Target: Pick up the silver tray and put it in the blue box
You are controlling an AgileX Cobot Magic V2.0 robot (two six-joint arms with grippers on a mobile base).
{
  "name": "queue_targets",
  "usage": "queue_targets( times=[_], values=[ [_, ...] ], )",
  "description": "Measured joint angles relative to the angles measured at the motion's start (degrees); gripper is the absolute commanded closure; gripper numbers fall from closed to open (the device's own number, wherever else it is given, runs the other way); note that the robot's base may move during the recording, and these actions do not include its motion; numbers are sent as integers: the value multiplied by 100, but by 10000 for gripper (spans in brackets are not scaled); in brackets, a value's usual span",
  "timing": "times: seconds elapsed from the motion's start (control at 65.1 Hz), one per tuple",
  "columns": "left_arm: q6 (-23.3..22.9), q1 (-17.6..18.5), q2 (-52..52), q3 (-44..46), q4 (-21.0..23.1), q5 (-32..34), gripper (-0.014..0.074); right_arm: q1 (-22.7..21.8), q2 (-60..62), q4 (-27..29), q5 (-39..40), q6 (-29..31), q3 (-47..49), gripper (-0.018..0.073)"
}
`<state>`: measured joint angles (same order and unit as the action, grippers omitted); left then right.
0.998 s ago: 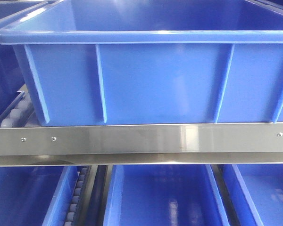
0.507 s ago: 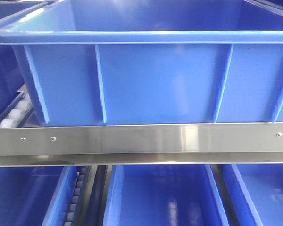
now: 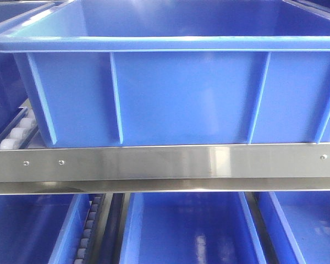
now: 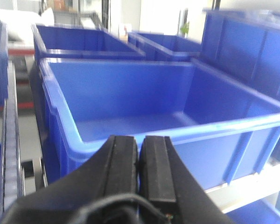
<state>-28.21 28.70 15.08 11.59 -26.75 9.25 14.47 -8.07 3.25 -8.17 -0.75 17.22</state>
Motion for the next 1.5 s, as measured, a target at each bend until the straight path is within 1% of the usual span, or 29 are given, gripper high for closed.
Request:
queue_targets(
  times=[0.123,0.415,0.476,0.568,0.645,0.752,0.86,1.029,1.505],
  values=[
    [0,0,-150,1,0,40,603,0,0,0,-11,0,0,510],
    [0,0,-154,1,-3,40,603,0,0,0,-11,0,-60,510],
    [0,0,-154,1,-3,50,603,-26,0,-132,-1,0,-114,510],
    [0,0,-154,1,-3,50,603,-305,31,-498,83,0,-303,510],
    [0,0,-154,1,-3,50,603,-740,161,-607,111,0,-521,510],
    [0,0,-154,1,-13,50,603,-1292,611,-533,256,0,-890,510],
    [0,0,-163,1,-13,50,603,-1581,860,-325,643,0,-1343,510],
    [0,0,-163,1,-13,50,603,-1619,862,-294,1064,0,-1865,510],
    [0,0,-163,1,-24,50,603,-1619,862,-284,1127,-11,-1884,510]
  ],
)
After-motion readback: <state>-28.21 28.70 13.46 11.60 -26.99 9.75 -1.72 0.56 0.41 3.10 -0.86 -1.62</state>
